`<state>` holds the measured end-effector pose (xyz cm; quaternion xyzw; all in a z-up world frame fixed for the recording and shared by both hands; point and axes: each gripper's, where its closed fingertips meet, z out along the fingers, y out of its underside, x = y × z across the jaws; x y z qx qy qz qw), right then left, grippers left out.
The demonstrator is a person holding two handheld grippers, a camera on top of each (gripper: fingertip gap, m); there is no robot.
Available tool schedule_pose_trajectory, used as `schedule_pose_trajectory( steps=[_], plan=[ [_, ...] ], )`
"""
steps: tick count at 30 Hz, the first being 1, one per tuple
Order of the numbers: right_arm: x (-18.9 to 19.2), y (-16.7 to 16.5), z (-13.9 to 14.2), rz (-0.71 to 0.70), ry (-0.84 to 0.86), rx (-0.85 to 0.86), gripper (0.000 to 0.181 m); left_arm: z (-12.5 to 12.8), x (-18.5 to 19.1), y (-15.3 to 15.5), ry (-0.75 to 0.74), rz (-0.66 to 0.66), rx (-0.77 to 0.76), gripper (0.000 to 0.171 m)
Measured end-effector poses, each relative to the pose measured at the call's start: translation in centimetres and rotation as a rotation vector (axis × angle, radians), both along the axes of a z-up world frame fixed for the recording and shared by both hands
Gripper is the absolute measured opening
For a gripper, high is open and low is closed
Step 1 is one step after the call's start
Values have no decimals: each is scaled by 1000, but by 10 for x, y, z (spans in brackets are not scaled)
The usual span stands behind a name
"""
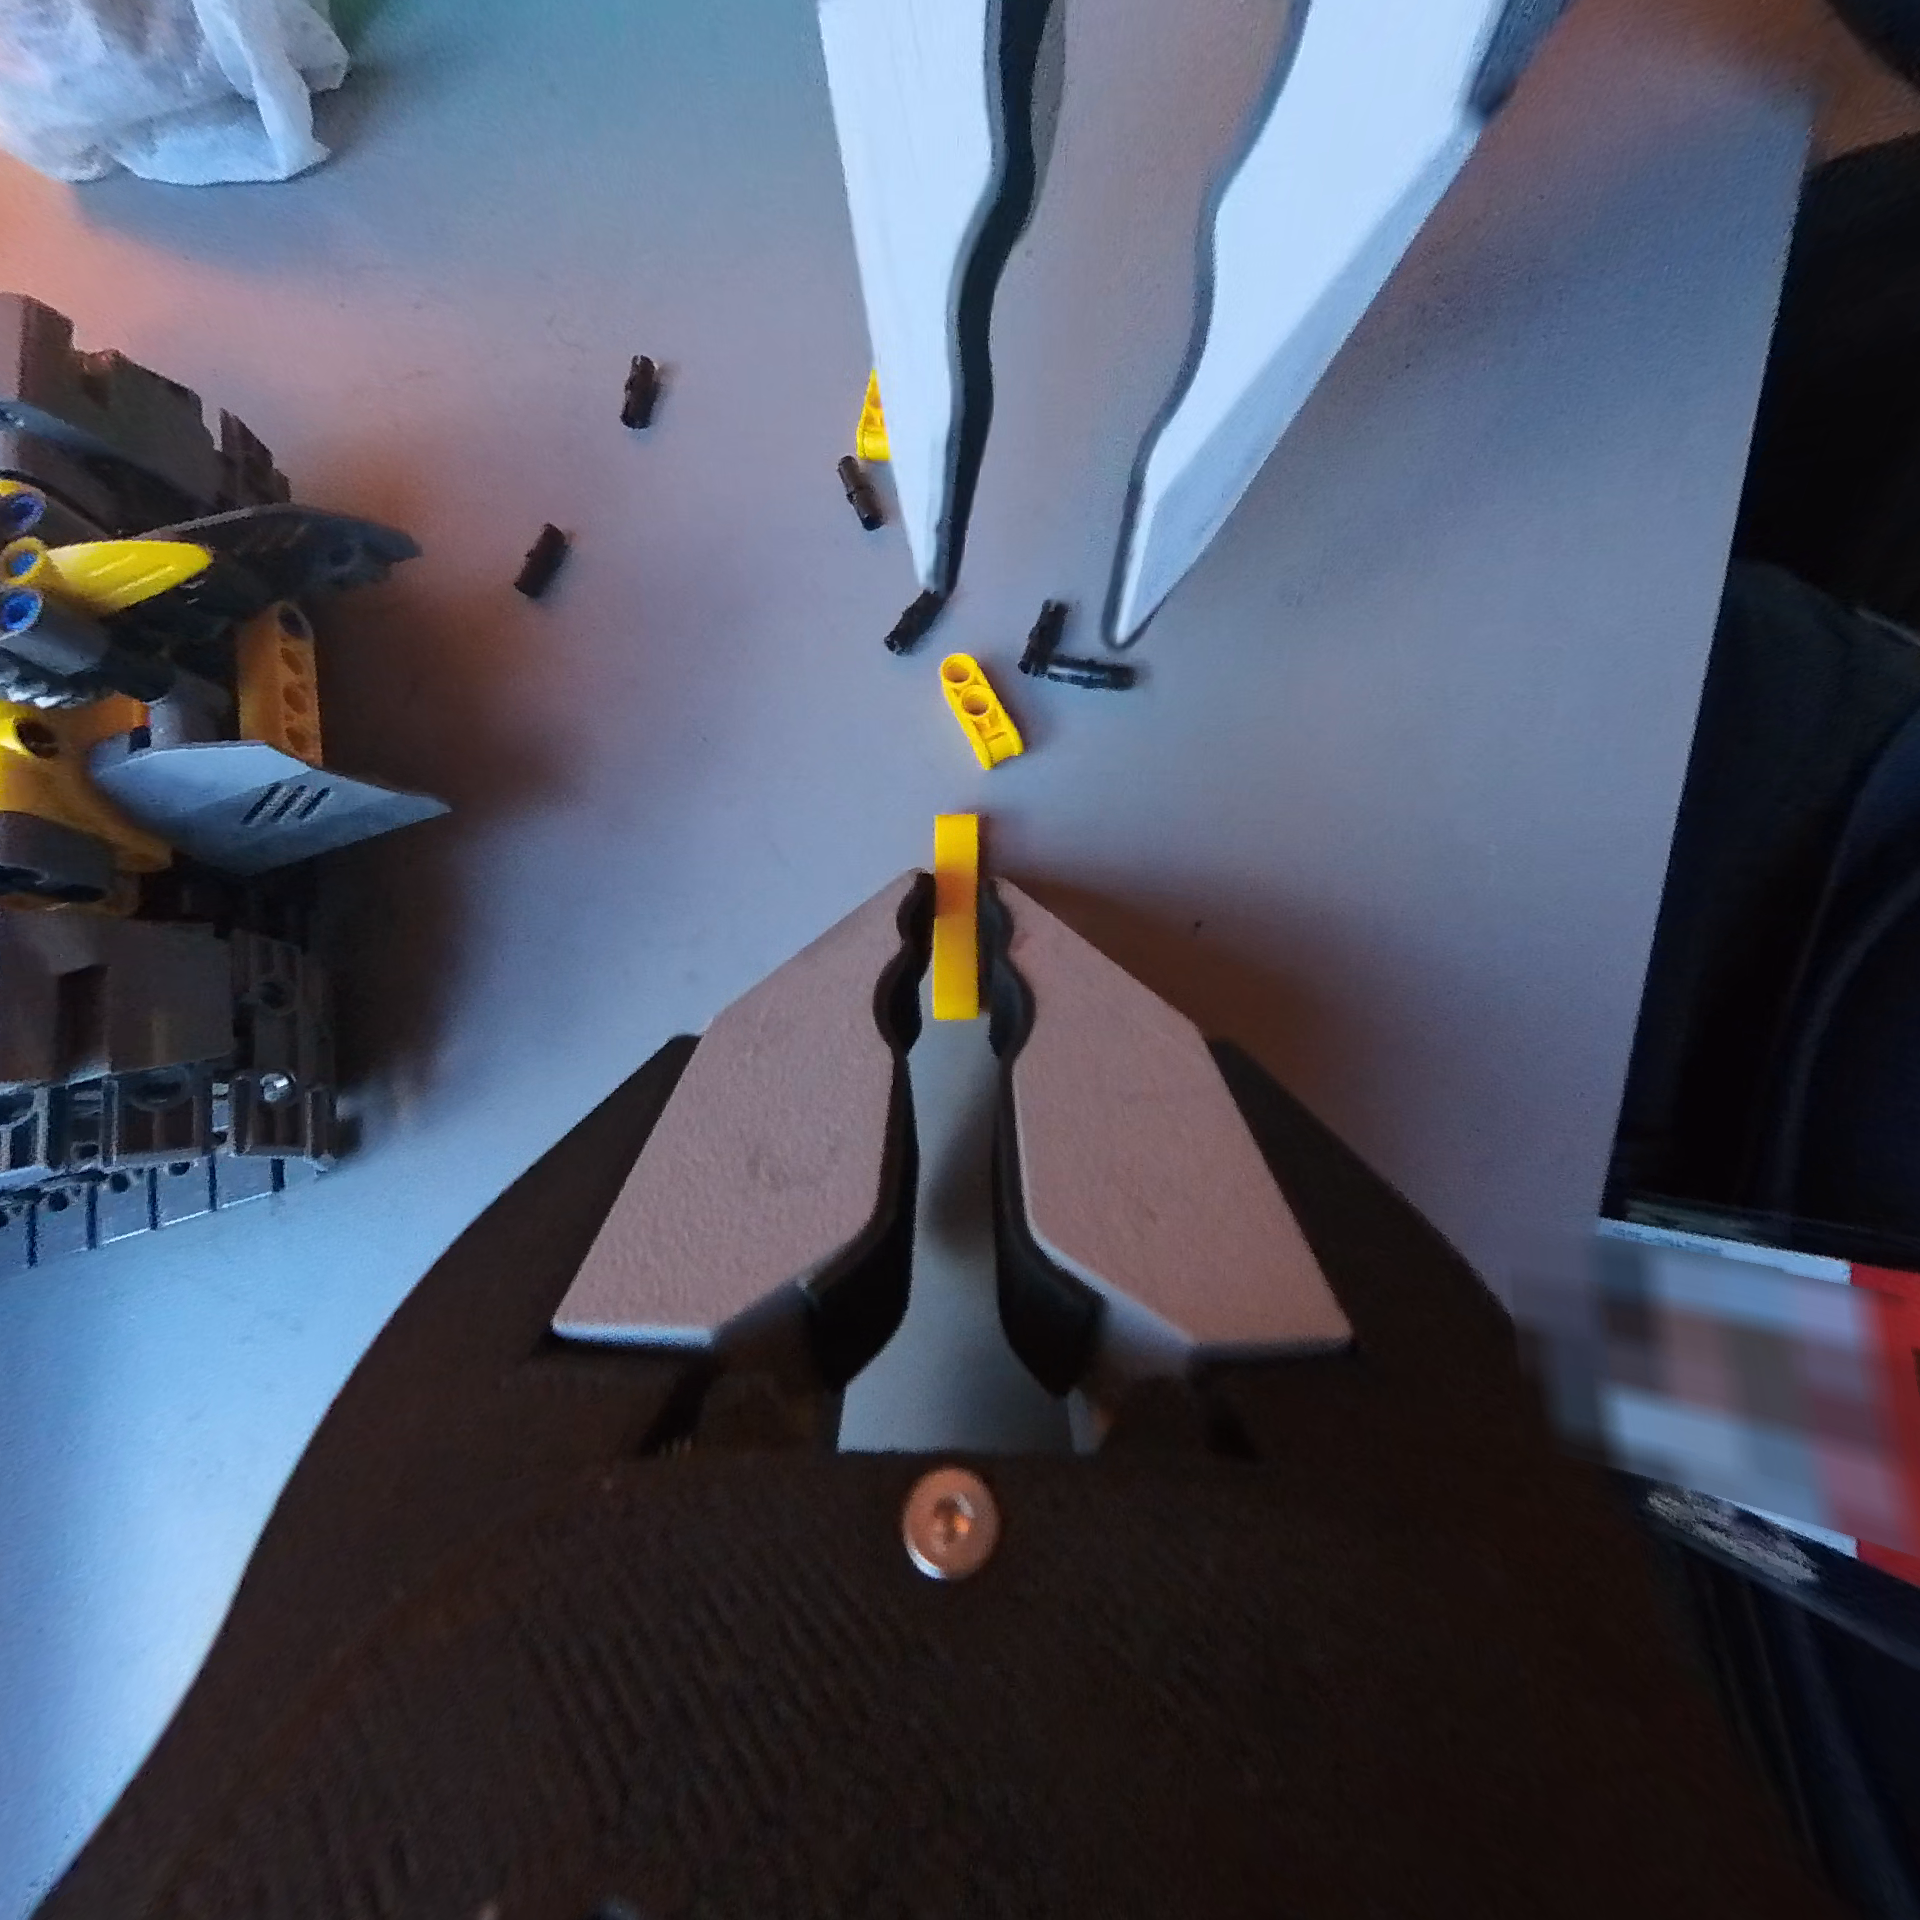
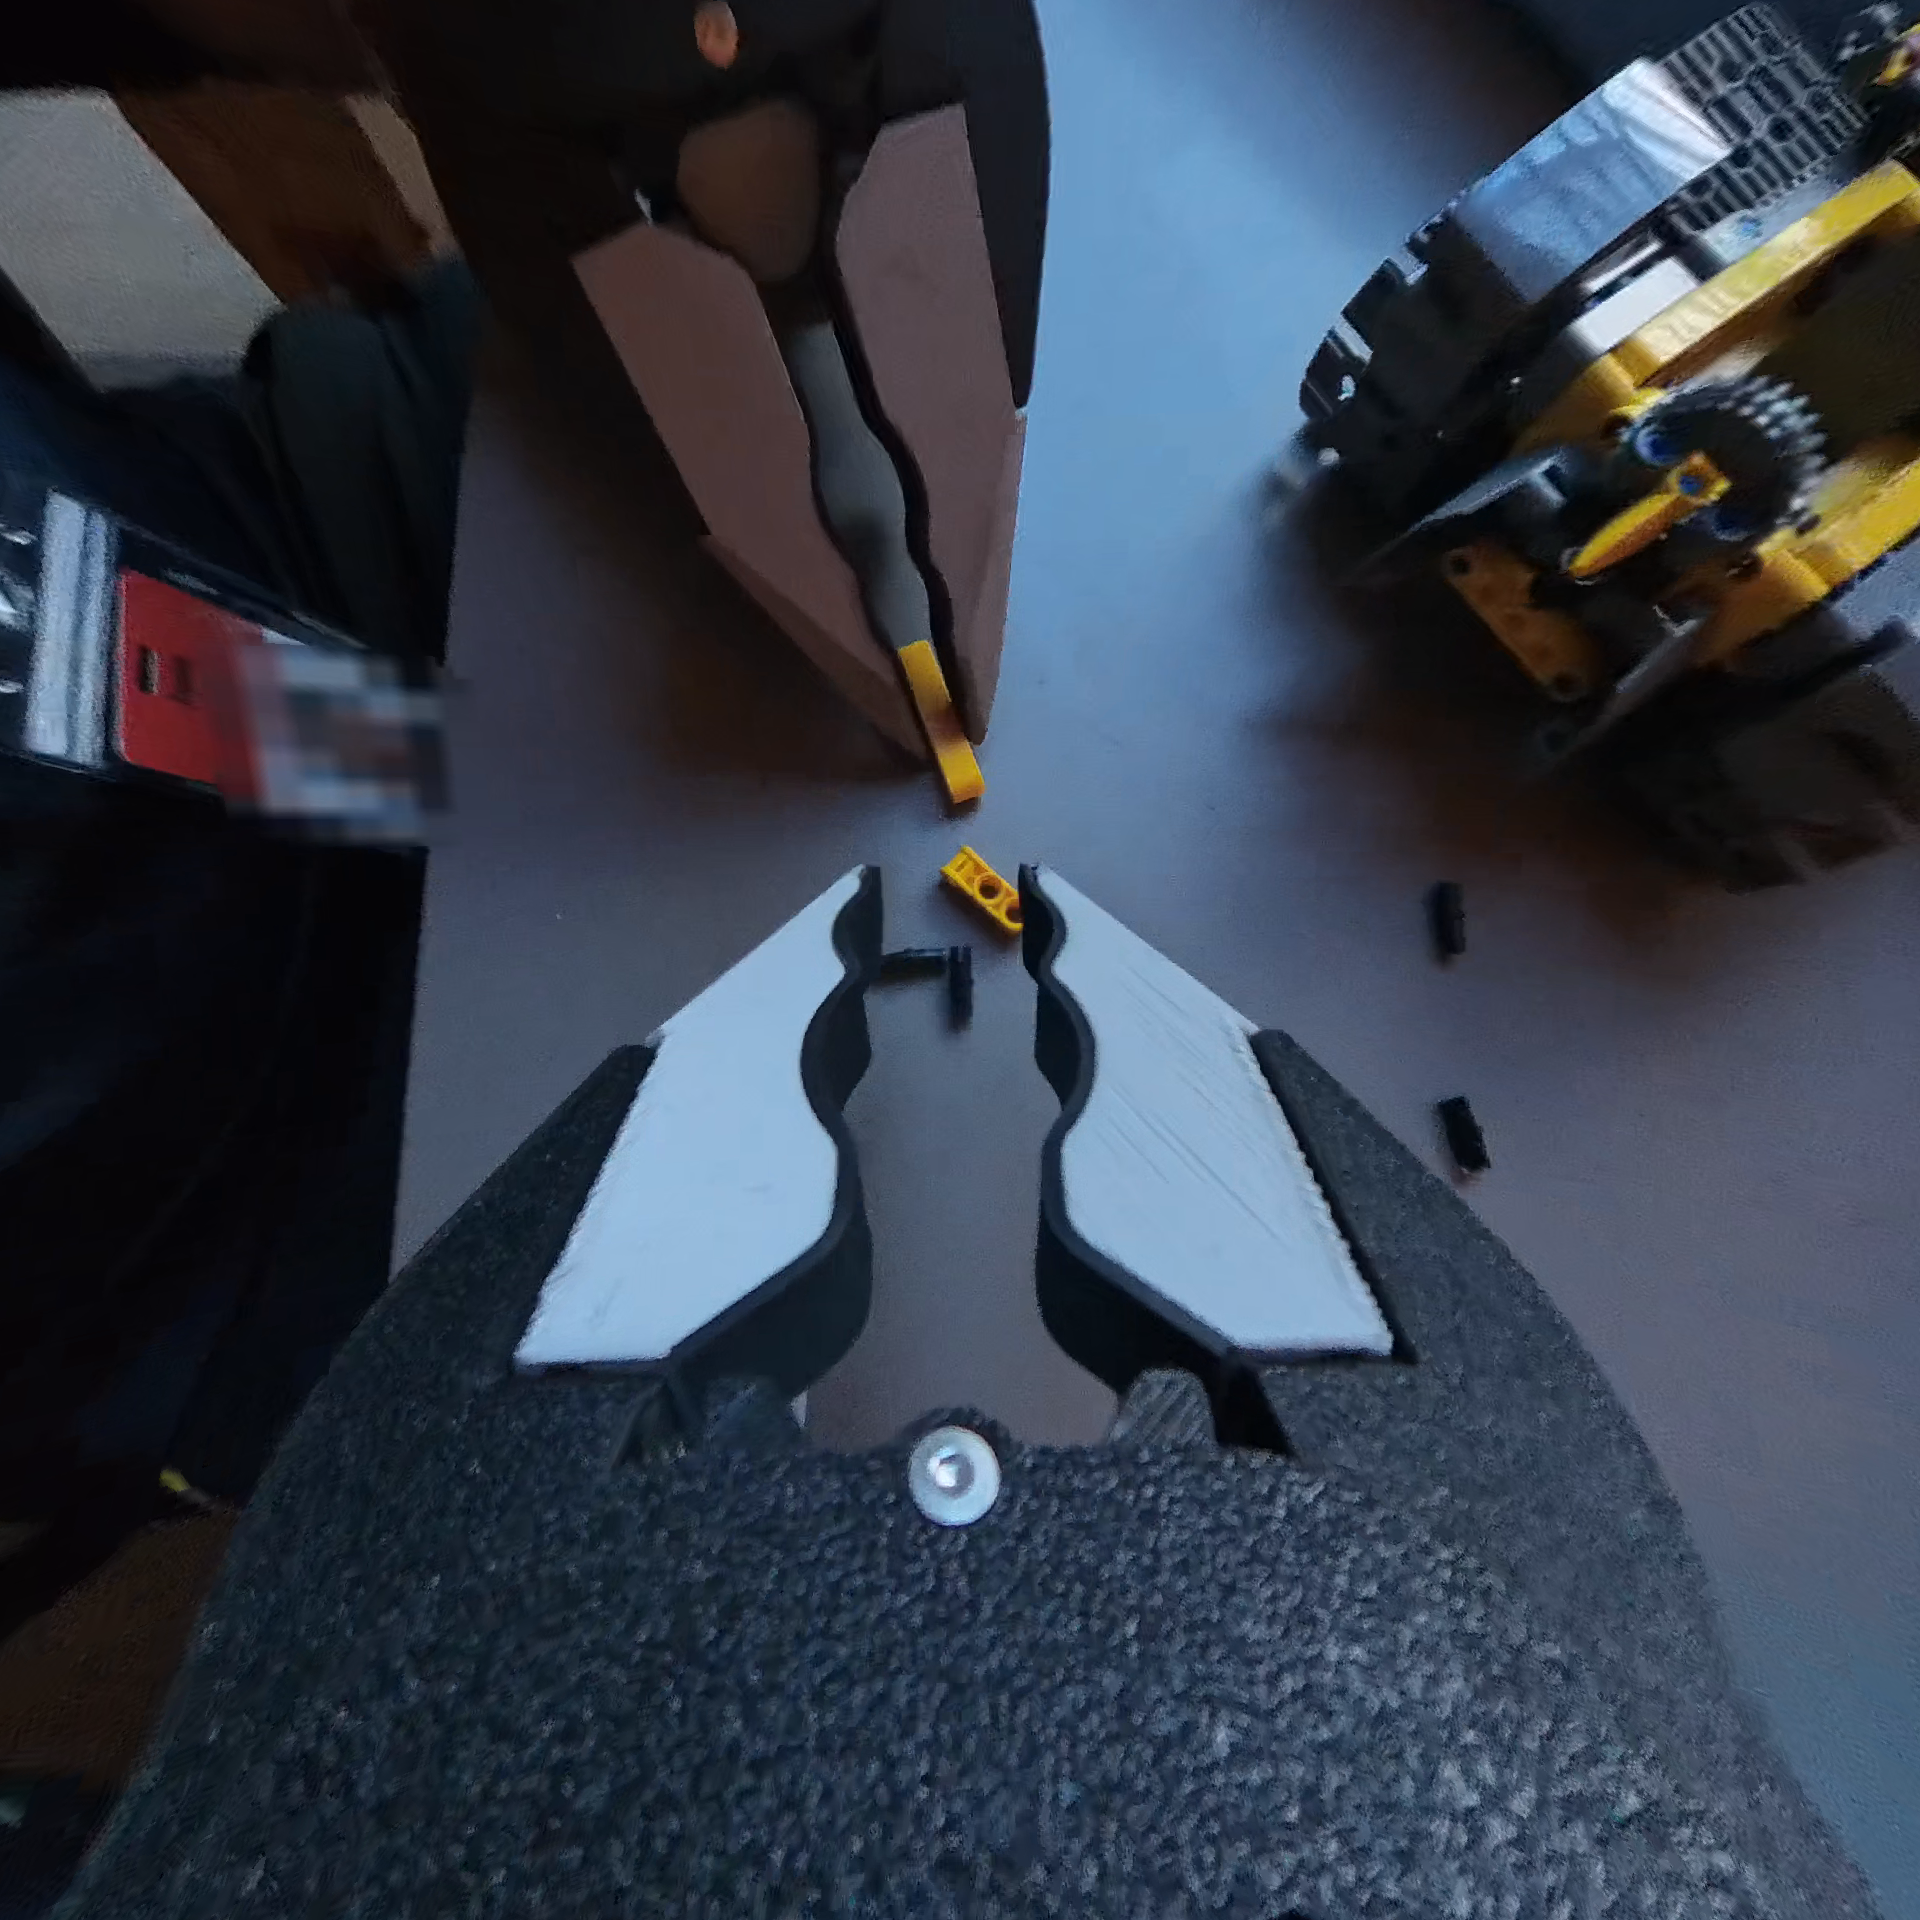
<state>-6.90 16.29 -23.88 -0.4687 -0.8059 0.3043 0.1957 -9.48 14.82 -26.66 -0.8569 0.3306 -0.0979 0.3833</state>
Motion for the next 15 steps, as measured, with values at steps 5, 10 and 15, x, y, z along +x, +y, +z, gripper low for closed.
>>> schedule_pose_trajectory(
  steps=[5,10,15],
  plan=[
    [-9,-1,-16,-2,-32,14,24,1,-1,0,-15,3,0,5],
    [-13,0,-29,-9,-57,-14,12,-1,-1,0,3,3,-1,5],
    [-17,-2,-19,1,-20,-21,6,1,-1,1,-20,6,-4,5]
  ],
)
